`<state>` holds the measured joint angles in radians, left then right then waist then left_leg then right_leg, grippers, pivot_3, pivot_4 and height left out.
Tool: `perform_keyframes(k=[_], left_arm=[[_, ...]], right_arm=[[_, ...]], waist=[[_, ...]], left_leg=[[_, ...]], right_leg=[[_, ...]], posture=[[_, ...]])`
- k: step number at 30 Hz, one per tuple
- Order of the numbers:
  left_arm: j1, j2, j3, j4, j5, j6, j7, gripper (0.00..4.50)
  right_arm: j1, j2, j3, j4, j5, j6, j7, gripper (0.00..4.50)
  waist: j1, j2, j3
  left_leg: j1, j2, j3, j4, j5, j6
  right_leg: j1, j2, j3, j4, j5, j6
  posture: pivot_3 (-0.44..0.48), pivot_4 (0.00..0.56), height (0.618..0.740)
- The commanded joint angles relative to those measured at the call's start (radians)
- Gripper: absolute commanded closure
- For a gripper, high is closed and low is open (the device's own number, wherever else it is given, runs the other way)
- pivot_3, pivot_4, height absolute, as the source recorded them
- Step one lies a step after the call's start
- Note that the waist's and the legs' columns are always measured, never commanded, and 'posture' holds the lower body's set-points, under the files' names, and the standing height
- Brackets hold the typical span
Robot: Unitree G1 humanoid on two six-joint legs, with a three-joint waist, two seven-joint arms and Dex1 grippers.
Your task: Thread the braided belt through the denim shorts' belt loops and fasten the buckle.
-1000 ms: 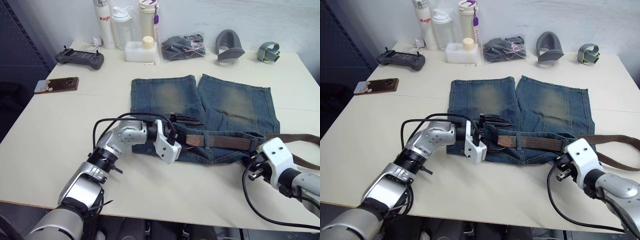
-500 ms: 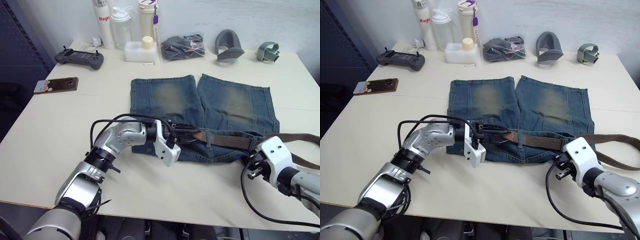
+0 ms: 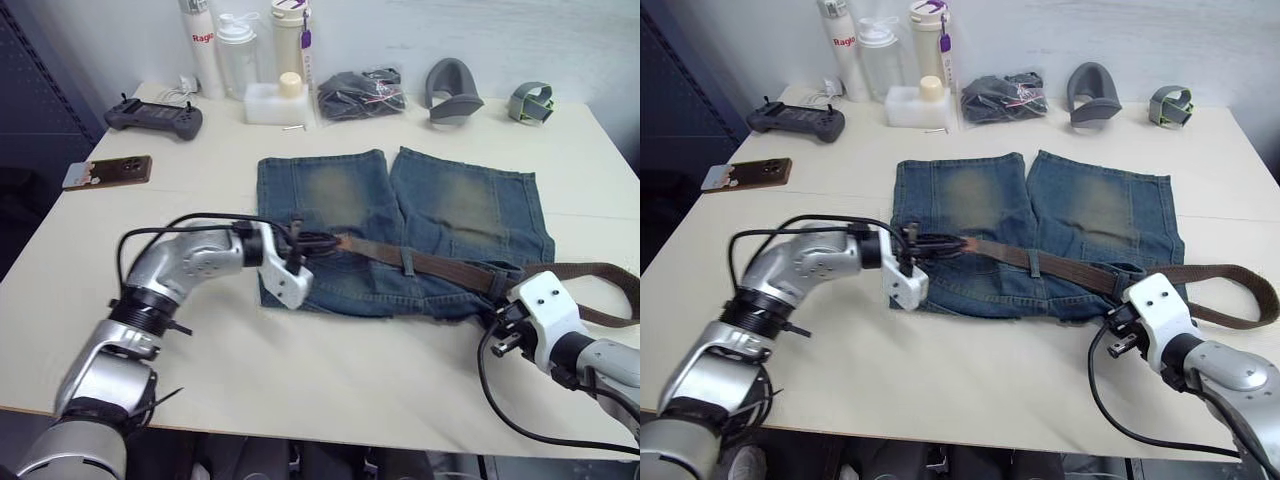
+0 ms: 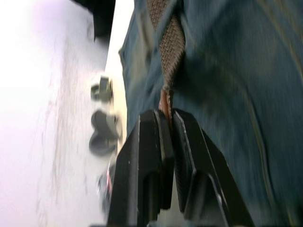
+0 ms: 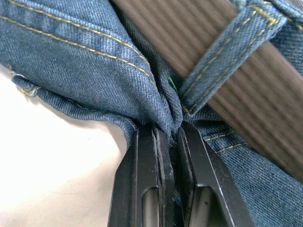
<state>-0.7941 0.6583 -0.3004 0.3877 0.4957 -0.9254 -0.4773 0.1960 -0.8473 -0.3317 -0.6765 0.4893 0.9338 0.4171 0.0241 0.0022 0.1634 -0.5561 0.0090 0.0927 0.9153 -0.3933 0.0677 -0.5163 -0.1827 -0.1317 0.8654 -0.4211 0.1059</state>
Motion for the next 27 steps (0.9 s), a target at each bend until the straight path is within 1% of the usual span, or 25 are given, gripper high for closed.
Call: perform_keyframes(k=[1, 4, 6, 8, 10, 11, 12, 14, 16, 18, 19, 23, 27], left_arm=[[0.04, 0.079, 0.066, -0.029, -0.067, 0.005, -0.003, 4.43], [0.067, 0.108, 0.068, -0.029, -0.107, 0.009, -0.021, 4.43], [0.076, 0.095, 0.06, -0.031, -0.148, 0.035, -0.042, 4.43], [0.098, 0.076, 0.026, -0.037, -0.281, 0.09, -0.146, 4.43], [0.128, 0.064, 0.017, -0.04, -0.393, 0.16, -0.241, 3.64], [0.135, 0.063, 0.028, -0.028, -0.427, 0.18, -0.265, 3.38], [0.135, 0.063, 0.044, -0.013, -0.468, 0.205, -0.297, 2.86], [0.125, 0.059, 0.083, 0.005, -0.56, 0.271, -0.357, 2.12], [0.116, 0.055, 0.114, 0.01, -0.643, 0.347, -0.416, 1.28], [0.113, 0.042, 0.144, 0.003, -0.698, 0.415, -0.446, 0.31], [0.115, 0.03, 0.158, -0.012, -0.718, 0.45, -0.449, 0.08], [0.152, -0.03, 0.191, -0.121, -0.774, 0.585, -0.423, 0.03], [0.195, -0.075, 0.2, -0.214, -0.791, 0.712, -0.404, 0.03]], right_arm=[[-0.016, -0.007, 0.02, 0.048, -0.027, 0.004, 0.017, 4.5], [-0.039, -0.009, 0.036, 0.06, -0.032, 0.0, 0.03, 4.5], [-0.058, -0.011, 0.052, 0.069, -0.038, -0.003, 0.04, 4.5], [-0.067, -0.013, 0.06, 0.075, -0.044, -0.01, 0.05, 4.5], [-0.074, -0.014, 0.066, 0.08, -0.05, -0.017, 0.061, 4.5], [-0.075, -0.019, 0.068, 0.081, -0.056, -0.025, 0.07, 4.5], [-0.072, -0.029, 0.071, 0.082, -0.065, -0.037, 0.082, 4.5], [-0.045, -0.061, 0.057, 0.085, -0.086, -0.057, 0.11, 4.5], [-0.003, -0.09, 0.0, 0.115, -0.11, -0.084, 0.136, 4.5], [0.012, -0.095, -0.081, 0.183, -0.114, -0.117, 0.159, 4.5], [0.006, -0.093, -0.121, 0.224, -0.108, -0.129, 0.166, 4.5], [-0.046, -0.113, -0.204, 0.405, -0.112, -0.197, 0.2, 4.5], [-0.134, -0.158, -0.185, 0.615, -0.144, -0.294, 0.246, 4.5]], waist=[[0.0, -0.001, 0.0], [-0.001, -0.001, -0.001], [0.0, -0.002, -0.001], [-0.001, -0.002, -0.001], [-0.001, -0.002, -0.001], [-0.002, -0.002, -0.001], [-0.004, -0.002, -0.001], [-0.003, -0.002, -0.001], [0.0, -0.002, -0.001], [0.008, -0.002, -0.001], [0.01, -0.002, -0.001], [0.015, -0.002, -0.001], [0.006, -0.001, 0.0]], left_leg=[[0.0, 0.0, 0.0, 0.0, 0.0, 0.0], [0.001, 0.0, 0.0, 0.0, 0.0, 0.0], [0.001, 0.0, 0.0, 0.0, 0.0, 0.0], [0.001, 0.0, 0.0, 0.0, 0.0, 0.0], [0.001, 0.0, 0.0, 0.0, 0.0, -0.001], [0.001, 0.0, 0.0, 0.0, 0.0, -0.001], [0.001, 0.001, 0.0, 0.0, 0.0, -0.001], [0.001, 0.001, 0.0, 0.0, 0.0, -0.002], [0.001, 0.001, 0.001, 0.0, 0.0, -0.002], [0.001, 0.0, 0.0, 0.0, 0.0, -0.001], [0.001, -0.001, 0.0, 0.0, 0.0, -0.001], [0.001, -0.01, 0.0, 0.0, 0.0, 0.005], [0.0, -0.014, 0.001, -0.001, 0.0, 0.009]], right_leg=[[0.0, 0.0, 0.0, 0.0, 0.0, 0.0], [0.0, 0.0, 0.0, 0.0, 0.0, 0.0], [0.0, 0.0, 0.0, 0.0, 0.0, 0.0], [0.001, 0.0, 0.0, 0.0, 0.0, 0.0], [0.0, 0.0, 0.0, 0.0, 0.0, 0.0], [0.0, 0.0, 0.0, 0.0, 0.0, 0.0], [0.0, 0.0, 0.0, 0.0, 0.0, 0.0], [0.0, 0.0, 0.0, 0.001, 0.0, 0.0], [0.0, 0.0, -0.001, 0.0, 0.0, 0.0], [0.0, 0.0, -0.001, 0.0, 0.0, 0.0], [0.001, -0.001, -0.001, 0.0, 0.0, 0.0], [0.002, -0.003, 0.0, 0.0, 0.0, 0.0], [0.002, -0.005, 0.004, 0.0, 0.001, 0.001]], posture=[[0.0, 0.15, 0.648], [0.0, 0.15, 0.648], [0.0, 0.15, 0.648], [0.0, 0.15, 0.648], [0.0, 0.15, 0.648], [0.0, 0.15, 0.648], [0.0, 0.15, 0.648], [0.0, 0.15, 0.648], [0.0, 0.15, 0.648], [0.0, 0.15, 0.648], [0.0, 0.15, 0.648], [0.0, 0.15, 0.648], [0.0, 0.15, 0.648]])
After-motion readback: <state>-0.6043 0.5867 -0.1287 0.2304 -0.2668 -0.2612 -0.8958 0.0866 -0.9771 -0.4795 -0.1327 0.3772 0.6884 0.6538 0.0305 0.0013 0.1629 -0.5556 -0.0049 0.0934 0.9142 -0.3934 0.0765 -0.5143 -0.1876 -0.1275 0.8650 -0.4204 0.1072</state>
